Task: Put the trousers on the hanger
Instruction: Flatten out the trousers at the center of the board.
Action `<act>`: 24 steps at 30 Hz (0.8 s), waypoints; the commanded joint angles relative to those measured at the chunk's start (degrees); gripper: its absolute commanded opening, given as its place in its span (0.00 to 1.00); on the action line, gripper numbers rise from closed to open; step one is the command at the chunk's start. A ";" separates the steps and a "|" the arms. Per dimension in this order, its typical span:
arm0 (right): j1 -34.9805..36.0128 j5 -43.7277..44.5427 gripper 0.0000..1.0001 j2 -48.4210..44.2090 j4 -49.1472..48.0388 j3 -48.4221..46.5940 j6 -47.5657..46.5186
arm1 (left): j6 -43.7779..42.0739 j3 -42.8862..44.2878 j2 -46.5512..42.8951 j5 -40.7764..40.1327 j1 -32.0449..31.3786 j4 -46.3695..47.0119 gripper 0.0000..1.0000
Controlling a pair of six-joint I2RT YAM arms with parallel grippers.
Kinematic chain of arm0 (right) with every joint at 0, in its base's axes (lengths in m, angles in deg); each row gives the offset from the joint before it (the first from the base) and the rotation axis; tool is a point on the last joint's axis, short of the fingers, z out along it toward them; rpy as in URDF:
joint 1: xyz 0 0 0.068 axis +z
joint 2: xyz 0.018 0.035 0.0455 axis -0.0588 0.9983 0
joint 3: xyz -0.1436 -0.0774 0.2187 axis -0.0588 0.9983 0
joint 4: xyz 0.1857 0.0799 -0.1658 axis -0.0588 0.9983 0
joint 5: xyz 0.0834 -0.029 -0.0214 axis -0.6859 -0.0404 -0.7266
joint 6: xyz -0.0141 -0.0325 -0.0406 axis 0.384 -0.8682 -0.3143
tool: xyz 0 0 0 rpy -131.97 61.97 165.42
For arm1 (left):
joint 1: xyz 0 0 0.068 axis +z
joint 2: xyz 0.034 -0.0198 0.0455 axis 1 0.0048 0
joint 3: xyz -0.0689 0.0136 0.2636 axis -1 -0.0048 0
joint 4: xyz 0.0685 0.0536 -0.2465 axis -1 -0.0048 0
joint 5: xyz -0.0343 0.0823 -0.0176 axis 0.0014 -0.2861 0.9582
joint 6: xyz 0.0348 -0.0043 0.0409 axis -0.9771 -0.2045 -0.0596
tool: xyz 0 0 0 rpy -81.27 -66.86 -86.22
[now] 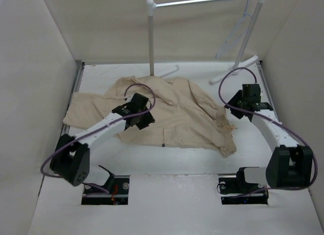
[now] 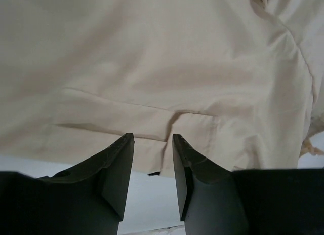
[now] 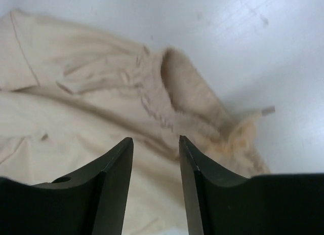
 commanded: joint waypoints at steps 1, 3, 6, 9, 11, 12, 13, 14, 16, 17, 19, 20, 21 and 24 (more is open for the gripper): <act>-2.74 -2.12 0.55 6.87 -14.27 -3.09 -3.93 | -0.79 3.74 7.02 3.98 -4.92 8.88 0.35; -4.06 -3.53 0.59 11.52 -16.04 -4.32 -3.94 | -0.88 4.54 10.63 4.60 -7.39 9.94 0.34; -5.21 -5.81 0.53 16.98 -16.04 -5.38 -3.24 | -0.88 2.45 12.84 4.08 -9.24 11.09 0.32; -5.03 -8.62 0.45 20.24 -17.62 -5.65 -2.45 | -0.45 -1.77 12.50 3.20 -9.42 11.26 0.30; -5.03 -9.16 0.35 22.17 -18.33 -6.43 -1.31 | -0.09 -5.11 11.36 2.41 -9.42 11.00 0.29; -5.03 -9.25 0.26 23.31 -18.77 -7.05 -0.78 | 0.17 -6.60 10.74 2.15 -9.51 10.39 0.29; -5.03 -9.51 0.18 24.54 -18.77 -8.01 0.18 | 0.43 -8.18 9.78 2.32 -9.68 10.04 0.28; -5.03 -9.60 0.11 24.99 -18.51 -8.80 1.06 | 0.96 -9.68 8.64 2.32 -9.95 9.43 0.27; -6.61 -8.90 0.03 24.12 -19.47 -9.42 3.35 | 2.19 -12.14 5.83 2.15 -10.82 7.67 0.25; -7.57 -8.46 0.02 23.07 -20.26 -9.78 4.23 | 2.89 -13.11 4.51 2.15 -11.17 6.70 0.24; -9.77 -5.84 0.00 20.96 -20.70 -10.65 5.64 | 4.65 -14.43 2.22 2.15 -12.05 4.60 0.23; -10.82 -4.08 0.00 20.26 -20.53 -11.27 6.08 | 5.44 -14.87 1.34 2.15 -12.49 3.89 0.23; -11.88 -3.28 0.00 20.07 -20.35 -12.06 6.52 | 6.05 -15.14 0.72 2.41 -12.84 3.36 0.23; -13.91 -1.17 0.00 20.51 -21.05 -13.73 7.57 | 8.25 -15.23 -0.16 3.37 -14.42 2.13 0.23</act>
